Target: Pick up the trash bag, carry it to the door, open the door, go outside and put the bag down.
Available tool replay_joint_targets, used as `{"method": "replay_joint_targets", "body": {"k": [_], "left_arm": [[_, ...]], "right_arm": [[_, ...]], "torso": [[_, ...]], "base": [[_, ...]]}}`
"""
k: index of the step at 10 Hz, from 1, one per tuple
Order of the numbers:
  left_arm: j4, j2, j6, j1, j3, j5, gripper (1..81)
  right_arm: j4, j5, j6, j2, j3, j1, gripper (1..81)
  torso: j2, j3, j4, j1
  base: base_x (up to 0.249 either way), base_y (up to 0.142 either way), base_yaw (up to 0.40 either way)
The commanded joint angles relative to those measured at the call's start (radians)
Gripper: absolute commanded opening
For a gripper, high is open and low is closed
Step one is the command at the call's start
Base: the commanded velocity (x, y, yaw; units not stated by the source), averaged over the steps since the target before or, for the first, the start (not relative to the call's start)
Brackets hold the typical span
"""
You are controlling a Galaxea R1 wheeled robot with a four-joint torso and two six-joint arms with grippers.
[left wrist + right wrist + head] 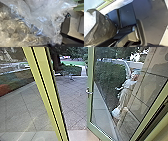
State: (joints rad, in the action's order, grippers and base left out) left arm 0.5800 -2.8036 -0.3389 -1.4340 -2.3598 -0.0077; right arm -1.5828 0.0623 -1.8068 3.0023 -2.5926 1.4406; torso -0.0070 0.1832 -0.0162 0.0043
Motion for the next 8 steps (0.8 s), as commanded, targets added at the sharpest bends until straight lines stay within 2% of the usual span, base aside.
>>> {"method": "replay_joint_targets", "body": {"k": [1,8], "left_arm": [[0.006,0.013,-0.002,0.033,0.008,0.075,1.0],[-0.003,0.013,-0.002,0.033,0.008,0.071,1.0]], "right_arm": [[-0.016,-0.027,0.003,0.002,0.006,-0.036,81.1],[-0.017,-0.03,0.001,0.006,0.006,-0.035,81.1]], "torso": [[0.0,0.0,0.0,0.0],[0.0,0.0,0.0,0.0]], "base": [[0.0,0.0,0.0],[0.0,0.0,0.0]]}}
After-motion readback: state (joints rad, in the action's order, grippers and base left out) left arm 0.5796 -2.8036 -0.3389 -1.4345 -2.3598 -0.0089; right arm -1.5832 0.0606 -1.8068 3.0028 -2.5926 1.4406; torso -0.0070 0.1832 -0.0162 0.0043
